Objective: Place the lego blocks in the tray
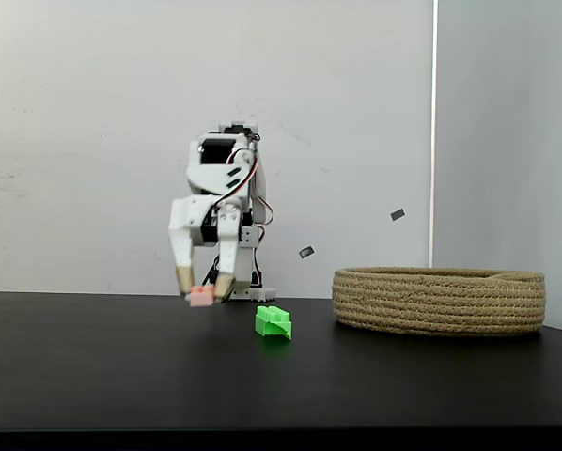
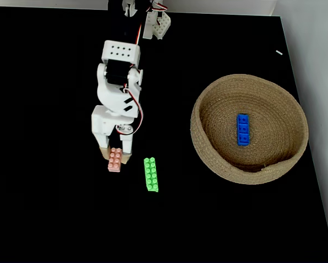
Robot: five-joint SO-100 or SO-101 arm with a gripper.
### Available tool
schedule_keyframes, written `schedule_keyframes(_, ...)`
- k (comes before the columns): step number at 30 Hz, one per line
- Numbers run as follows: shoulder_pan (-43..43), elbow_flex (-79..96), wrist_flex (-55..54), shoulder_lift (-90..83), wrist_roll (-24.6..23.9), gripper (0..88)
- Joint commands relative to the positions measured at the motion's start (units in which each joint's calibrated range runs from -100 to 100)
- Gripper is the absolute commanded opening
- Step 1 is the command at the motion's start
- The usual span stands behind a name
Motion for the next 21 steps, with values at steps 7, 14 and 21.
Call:
schedule_keyframes(7,-19.88,3.36,-1.02,-24.57,-4.0,0.0)
schedule_keyframes(14,-30.44,14.13,-6.35,-27.49,-5.57,0.9)
schedule_keyframes(21,-30.27,20.78,-8.94,-27.58,-4.54,42.0)
